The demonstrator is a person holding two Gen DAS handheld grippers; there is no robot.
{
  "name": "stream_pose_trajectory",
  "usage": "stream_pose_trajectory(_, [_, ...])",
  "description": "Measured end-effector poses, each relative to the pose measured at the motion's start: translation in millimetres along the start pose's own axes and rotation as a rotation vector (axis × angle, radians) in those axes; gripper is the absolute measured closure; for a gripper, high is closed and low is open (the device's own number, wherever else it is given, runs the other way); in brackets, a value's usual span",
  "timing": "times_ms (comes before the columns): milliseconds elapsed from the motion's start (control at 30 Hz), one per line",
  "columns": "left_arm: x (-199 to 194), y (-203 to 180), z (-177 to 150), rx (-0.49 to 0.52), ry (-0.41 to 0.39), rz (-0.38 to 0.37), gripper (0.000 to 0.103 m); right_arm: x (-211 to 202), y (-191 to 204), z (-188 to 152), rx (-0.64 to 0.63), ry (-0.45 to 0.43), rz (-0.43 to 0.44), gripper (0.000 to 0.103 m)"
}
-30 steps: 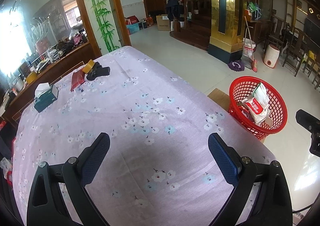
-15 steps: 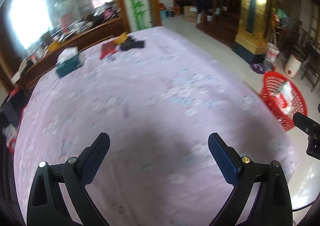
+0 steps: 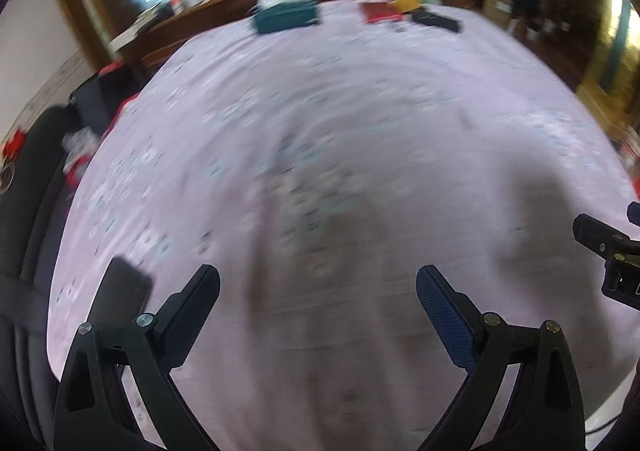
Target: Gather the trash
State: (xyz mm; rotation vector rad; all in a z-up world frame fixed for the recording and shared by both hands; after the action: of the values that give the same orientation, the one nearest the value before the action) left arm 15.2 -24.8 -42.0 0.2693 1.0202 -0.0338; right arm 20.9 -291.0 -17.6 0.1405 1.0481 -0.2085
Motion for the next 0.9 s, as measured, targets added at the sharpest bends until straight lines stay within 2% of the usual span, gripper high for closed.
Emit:
stream_pose_trajectory(133, [16,29,-10,-0.037,0.018,0.026,0.005,15,45,1,-0.059,-0.009,0.037,0.002])
stream_pose_trajectory(267, [27,30,-6,-0.036,0.011,0.017,0.005,33,72,6,-0.074,-0.021,0.043,0.002])
stream_pose_trajectory(567, [46,15,2,-0.019,-0.020,-0.056,0.005,62,74,3,-0.027,0.001,0.009,0.002])
stream_pose_trajectory(900, [58,10,9,-0.044,-0.043,-0.080,0.004,72,73,10,0.026,-0.041,0.050,0.000])
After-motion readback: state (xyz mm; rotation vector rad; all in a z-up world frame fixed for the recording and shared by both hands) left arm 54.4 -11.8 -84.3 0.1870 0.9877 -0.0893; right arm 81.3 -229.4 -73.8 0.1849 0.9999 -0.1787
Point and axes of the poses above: each gripper's, at about its wrist camera, not at the fingertips, and x roughly the way its jaws point, y to its left, z to its top, the point moved 10 cm from there along x, roughly the way its jaws point, and after that the axes turned 8 degrees about x, right-handed, at the moved point
